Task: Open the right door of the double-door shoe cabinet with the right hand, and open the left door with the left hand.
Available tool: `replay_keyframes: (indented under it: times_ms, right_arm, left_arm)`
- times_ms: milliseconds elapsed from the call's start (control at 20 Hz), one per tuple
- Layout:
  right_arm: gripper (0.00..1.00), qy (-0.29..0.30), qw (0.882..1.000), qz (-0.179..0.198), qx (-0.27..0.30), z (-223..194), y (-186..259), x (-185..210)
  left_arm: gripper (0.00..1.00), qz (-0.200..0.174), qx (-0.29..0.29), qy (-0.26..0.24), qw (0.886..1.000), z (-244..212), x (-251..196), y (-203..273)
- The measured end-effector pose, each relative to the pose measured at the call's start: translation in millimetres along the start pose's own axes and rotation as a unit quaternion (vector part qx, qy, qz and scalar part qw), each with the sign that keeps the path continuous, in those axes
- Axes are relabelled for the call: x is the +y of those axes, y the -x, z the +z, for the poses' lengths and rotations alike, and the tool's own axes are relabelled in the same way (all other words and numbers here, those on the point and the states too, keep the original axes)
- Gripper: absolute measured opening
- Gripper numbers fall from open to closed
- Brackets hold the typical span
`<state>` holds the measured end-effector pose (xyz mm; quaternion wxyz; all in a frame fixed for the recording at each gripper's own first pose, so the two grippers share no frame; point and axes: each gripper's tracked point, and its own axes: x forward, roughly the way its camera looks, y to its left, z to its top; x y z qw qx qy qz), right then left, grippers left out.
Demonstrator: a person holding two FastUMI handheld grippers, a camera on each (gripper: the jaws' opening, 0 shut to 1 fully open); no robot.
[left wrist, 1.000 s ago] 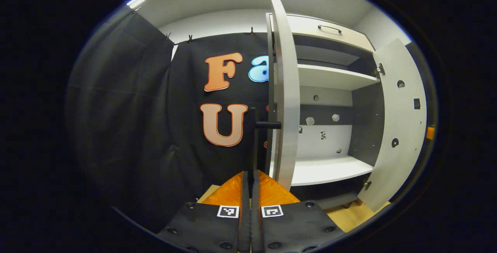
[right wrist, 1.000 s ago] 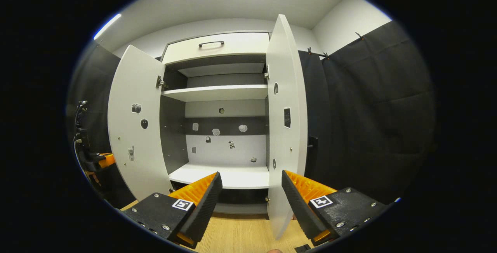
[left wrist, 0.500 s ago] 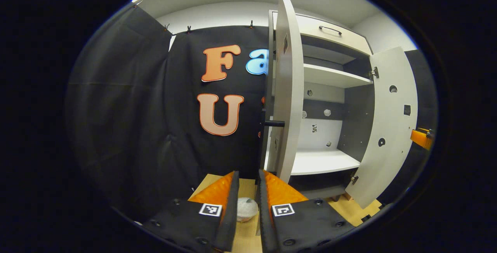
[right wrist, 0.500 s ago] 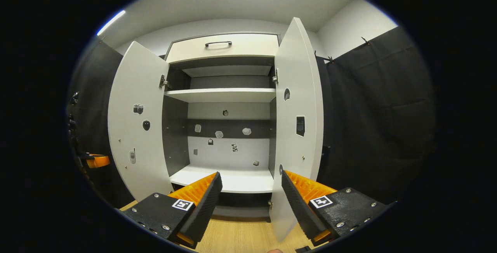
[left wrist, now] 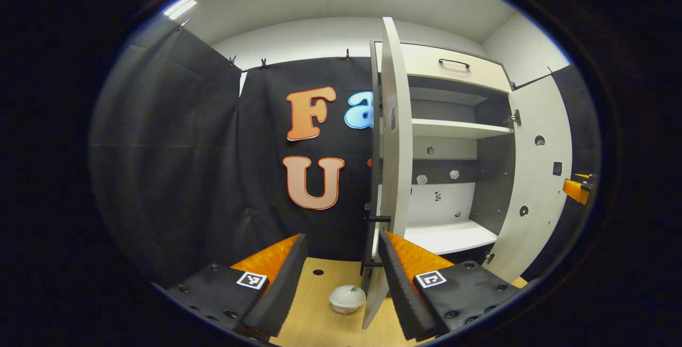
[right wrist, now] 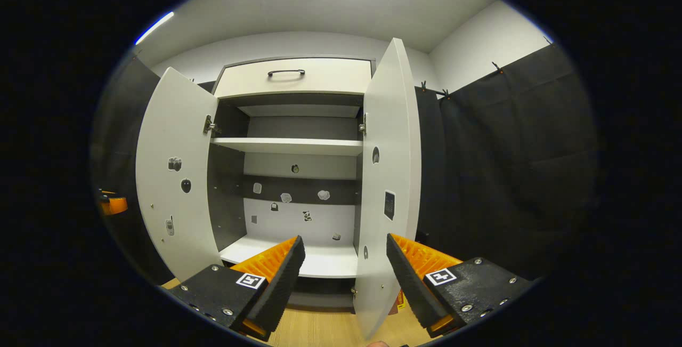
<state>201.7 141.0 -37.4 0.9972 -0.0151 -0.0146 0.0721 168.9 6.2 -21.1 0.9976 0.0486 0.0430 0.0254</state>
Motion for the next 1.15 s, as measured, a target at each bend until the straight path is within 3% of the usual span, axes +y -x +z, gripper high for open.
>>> replay_keyframes:
  times_ms: [100,150,250,550,1150]
  right_arm:
    - [0.93,0.003,1.000,-0.004,-0.004,3.6,0.3,-4.4]
    - [0.93,0.004,1.000,-0.003,-0.005,5.3,0.4,-5.2]
    - [0.93,0.002,1.000,-0.006,-0.008,8.4,1.2,-8.4]
    - [0.93,0.005,0.999,-0.026,-0.026,17.3,1.1,-19.7]
    - [0.93,0.011,1.000,-0.014,-0.026,17.7,1.9,-14.4]
  left_arm:
    - [0.98,-0.001,-0.025,-0.010,1.000,21.7,1.5,6.9]
    - [0.99,0.002,-0.036,-0.015,0.999,30.1,2.6,11.0]
    - [0.99,0.018,-0.052,-0.017,0.998,46.6,10.8,17.1]
    - [0.99,0.019,-0.089,-0.009,0.996,79.9,15.3,39.1]
    - [0.99,0.034,-0.090,-0.008,0.995,78.5,30.7,54.0]
